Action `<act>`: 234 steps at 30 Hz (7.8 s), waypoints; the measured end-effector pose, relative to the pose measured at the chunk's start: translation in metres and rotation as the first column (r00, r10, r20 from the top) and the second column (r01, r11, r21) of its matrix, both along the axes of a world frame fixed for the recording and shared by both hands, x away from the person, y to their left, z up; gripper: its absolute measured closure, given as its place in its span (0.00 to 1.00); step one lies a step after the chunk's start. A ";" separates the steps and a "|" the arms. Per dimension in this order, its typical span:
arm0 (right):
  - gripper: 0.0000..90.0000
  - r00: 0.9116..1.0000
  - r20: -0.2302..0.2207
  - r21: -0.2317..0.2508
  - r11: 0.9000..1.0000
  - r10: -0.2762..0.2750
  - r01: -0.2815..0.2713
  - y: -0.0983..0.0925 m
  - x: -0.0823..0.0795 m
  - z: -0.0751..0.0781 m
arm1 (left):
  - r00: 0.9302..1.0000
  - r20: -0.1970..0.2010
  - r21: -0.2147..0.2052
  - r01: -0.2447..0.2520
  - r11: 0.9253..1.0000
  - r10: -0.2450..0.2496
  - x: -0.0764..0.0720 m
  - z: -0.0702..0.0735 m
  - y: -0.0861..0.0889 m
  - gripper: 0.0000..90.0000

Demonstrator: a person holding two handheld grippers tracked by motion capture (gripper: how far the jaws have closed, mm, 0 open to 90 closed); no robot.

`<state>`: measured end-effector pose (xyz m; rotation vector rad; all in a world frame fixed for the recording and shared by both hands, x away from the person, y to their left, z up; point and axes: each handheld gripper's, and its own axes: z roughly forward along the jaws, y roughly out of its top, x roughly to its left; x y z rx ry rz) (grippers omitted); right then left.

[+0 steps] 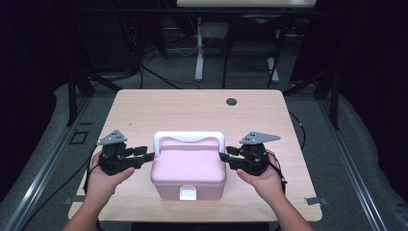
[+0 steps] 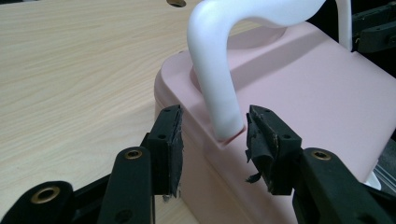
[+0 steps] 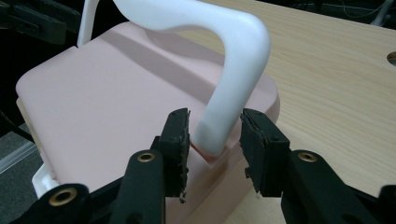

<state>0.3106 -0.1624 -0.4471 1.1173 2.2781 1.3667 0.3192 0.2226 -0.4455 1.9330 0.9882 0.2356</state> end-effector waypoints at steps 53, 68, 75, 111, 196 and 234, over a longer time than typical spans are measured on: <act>0.82 0.998 0.056 0.025 1.000 0.002 -0.004 0.005 -0.001 0.014 | 0.997 0.074 0.002 0.007 1.000 -0.007 -0.002 0.016 -0.013 0.82; 0.82 1.000 0.030 0.043 0.999 -0.004 0.003 0.004 0.008 0.025 | 0.998 0.056 -0.021 0.001 1.000 0.000 0.005 0.025 -0.012 0.82; 0.82 0.999 0.037 0.074 0.997 -0.022 0.019 0.005 0.009 0.027 | 0.999 0.039 -0.039 -0.001 0.999 0.002 0.009 0.029 -0.010 0.81; 0.82 0.999 0.039 0.086 0.996 -0.009 0.006 0.004 0.008 0.028 | 0.999 0.046 -0.030 0.014 0.999 -0.013 -0.043 0.011 0.025 1.00; 0.79 0.998 0.047 0.117 0.992 -0.045 0.039 -0.012 -0.001 0.030 | 0.993 0.022 0.023 0.120 0.993 -0.120 -0.049 -0.008 -0.022 1.00; 1.00 0.999 0.015 0.040 0.998 -0.049 0.049 -0.014 -0.034 -0.010 | 0.993 0.049 0.021 0.106 0.994 -0.107 -0.033 0.024 -0.023 1.00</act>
